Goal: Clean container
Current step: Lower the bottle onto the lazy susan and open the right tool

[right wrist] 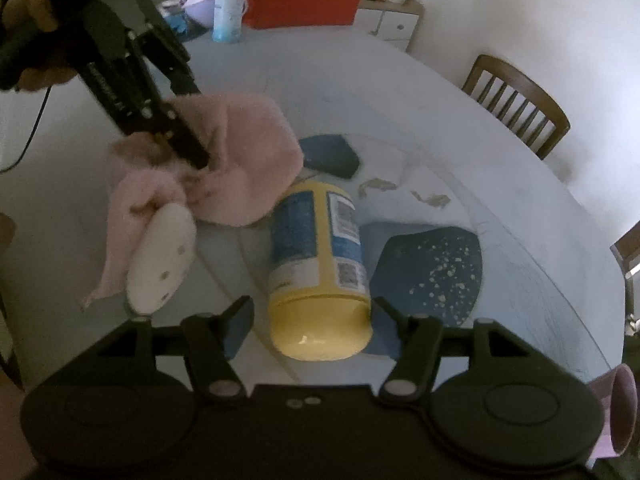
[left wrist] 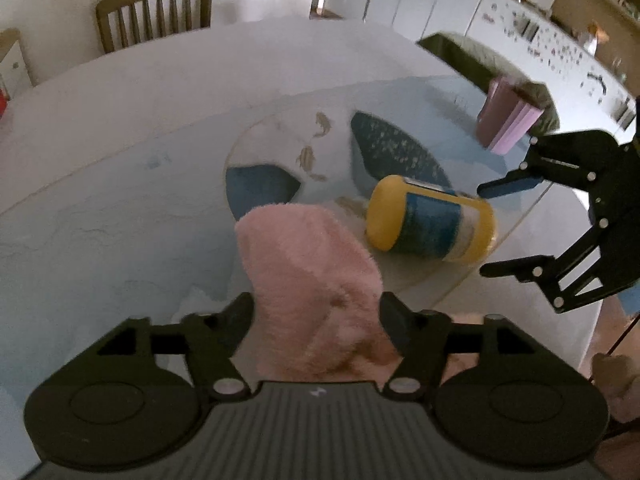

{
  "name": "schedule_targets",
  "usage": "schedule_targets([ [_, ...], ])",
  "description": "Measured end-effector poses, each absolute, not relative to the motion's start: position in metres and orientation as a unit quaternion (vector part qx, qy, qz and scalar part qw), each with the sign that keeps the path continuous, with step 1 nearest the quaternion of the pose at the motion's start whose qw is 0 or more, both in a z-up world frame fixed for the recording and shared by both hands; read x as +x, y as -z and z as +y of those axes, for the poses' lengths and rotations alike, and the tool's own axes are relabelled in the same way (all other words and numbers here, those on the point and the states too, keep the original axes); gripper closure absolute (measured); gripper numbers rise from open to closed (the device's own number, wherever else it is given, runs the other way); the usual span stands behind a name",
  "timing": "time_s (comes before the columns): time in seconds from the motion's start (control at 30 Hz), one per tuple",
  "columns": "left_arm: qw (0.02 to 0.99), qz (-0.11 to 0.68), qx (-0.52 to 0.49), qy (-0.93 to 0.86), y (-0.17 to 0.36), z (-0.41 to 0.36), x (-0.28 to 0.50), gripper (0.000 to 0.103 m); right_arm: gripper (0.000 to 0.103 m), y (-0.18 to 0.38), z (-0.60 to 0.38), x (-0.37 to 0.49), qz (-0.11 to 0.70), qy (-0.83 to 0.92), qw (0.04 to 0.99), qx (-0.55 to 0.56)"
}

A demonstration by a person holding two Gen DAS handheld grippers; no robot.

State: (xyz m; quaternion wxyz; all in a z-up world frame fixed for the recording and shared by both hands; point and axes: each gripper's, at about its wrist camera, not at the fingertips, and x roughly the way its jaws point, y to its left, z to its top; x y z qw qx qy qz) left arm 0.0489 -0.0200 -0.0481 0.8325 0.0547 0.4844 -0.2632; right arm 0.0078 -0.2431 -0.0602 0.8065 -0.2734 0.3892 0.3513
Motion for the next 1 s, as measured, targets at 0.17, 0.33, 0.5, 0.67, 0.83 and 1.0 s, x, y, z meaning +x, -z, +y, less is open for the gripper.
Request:
schedule_targets([
  [0.17, 0.847, 0.467, 0.033, 0.250, 0.034, -0.018, 0.036, 0.028, 0.036, 0.044, -0.250, 0.006, 0.393, -0.331, 0.829, -0.223],
  [0.33, 0.864, 0.444, 0.010, 0.237, 0.022, -0.023, 0.017, 0.023, 0.035, 0.026, -0.255, 0.001, 0.395, -0.310, 0.854, -0.135],
  [0.5, 0.871, 0.432, -0.027, 0.233, 0.016, -0.027, 0.002, 0.020, 0.034, 0.011, -0.259, -0.014, 0.384, -0.269, 0.881, -0.062],
  [0.67, 0.876, 0.422, -0.012, 0.232, 0.015, -0.034, -0.008, 0.008, 0.033, 0.005, -0.261, -0.025, 0.378, -0.238, 0.894, -0.017],
  [0.83, 0.881, 0.417, -0.028, 0.221, 0.014, -0.030, -0.012, 0.000, 0.032, 0.006, -0.262, -0.026, 0.382, -0.226, 0.896, 0.005],
  [1.0, 0.887, 0.415, -0.015, 0.203, 0.012, -0.032, -0.016, 0.000, 0.032, 0.008, -0.263, -0.027, 0.386, -0.218, 0.896, 0.010],
])
